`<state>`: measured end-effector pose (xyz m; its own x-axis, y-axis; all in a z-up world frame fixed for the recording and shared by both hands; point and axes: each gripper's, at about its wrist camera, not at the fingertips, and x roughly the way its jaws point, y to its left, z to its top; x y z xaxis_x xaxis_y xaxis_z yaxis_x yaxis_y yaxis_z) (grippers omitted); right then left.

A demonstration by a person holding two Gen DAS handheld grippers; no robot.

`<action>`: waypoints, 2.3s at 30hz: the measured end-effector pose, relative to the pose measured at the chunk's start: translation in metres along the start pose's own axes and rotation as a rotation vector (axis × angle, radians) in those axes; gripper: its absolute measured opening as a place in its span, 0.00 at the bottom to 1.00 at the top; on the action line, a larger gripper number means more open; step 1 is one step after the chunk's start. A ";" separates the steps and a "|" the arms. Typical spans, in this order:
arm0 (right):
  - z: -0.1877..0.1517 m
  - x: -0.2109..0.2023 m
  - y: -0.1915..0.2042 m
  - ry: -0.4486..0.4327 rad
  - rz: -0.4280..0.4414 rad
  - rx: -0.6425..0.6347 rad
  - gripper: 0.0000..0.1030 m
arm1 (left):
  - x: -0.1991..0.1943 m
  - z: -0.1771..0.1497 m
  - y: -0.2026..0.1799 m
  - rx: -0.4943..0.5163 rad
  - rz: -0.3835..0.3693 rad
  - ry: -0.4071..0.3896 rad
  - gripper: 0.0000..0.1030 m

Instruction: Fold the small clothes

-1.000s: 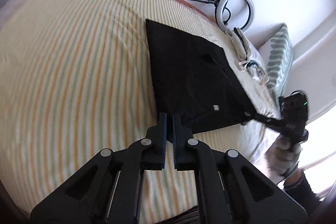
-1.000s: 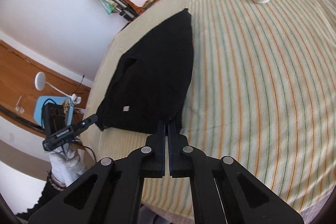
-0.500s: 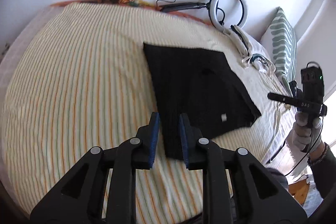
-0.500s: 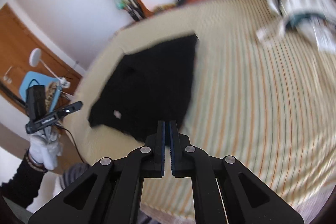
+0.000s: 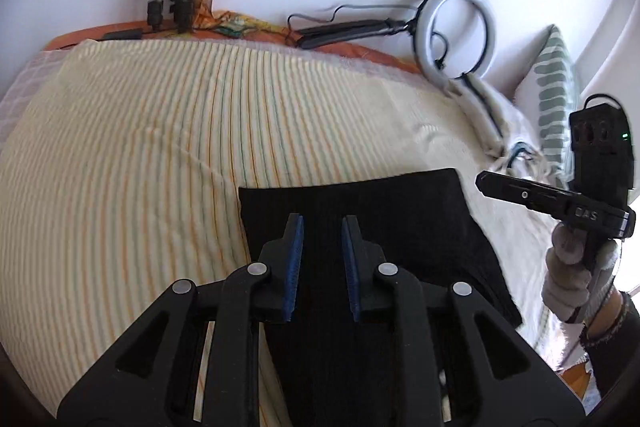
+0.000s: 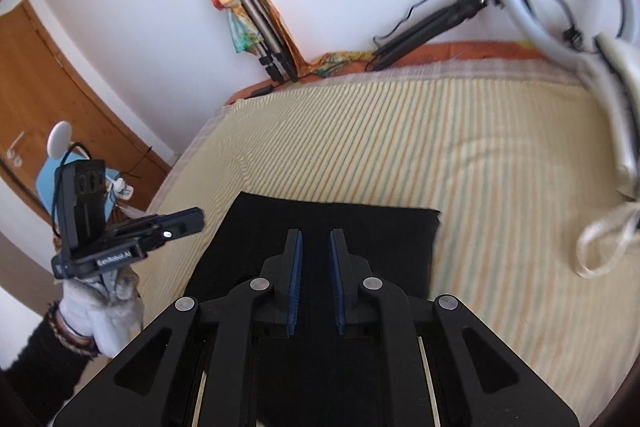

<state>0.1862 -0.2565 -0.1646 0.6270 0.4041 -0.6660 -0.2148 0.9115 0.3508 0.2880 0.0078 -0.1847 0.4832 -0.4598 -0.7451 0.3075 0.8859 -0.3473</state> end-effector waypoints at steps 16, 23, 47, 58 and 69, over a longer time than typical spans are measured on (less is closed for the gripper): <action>-0.005 0.018 -0.062 0.042 -0.232 0.133 0.12 | 0.030 -0.004 0.027 -0.028 0.235 -0.020 0.18; -0.018 -0.031 -0.058 -0.014 -0.170 0.149 0.39 | -0.020 -0.017 0.052 -0.184 0.141 -0.038 0.37; -0.058 -0.046 -0.076 0.026 0.022 0.294 0.43 | -0.066 -0.128 0.042 -0.551 -0.232 0.079 0.50; -0.035 -0.007 -0.090 0.031 0.142 0.336 0.44 | -0.041 -0.109 0.026 -0.511 -0.272 0.071 0.50; -0.012 0.021 -0.081 0.053 0.133 0.329 0.21 | -0.024 -0.098 0.021 -0.468 -0.236 0.092 0.13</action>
<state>0.2079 -0.3209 -0.2152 0.5683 0.5288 -0.6303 -0.0339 0.7805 0.6243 0.2022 0.0436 -0.2303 0.3646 -0.6609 -0.6559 -0.0095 0.7017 -0.7124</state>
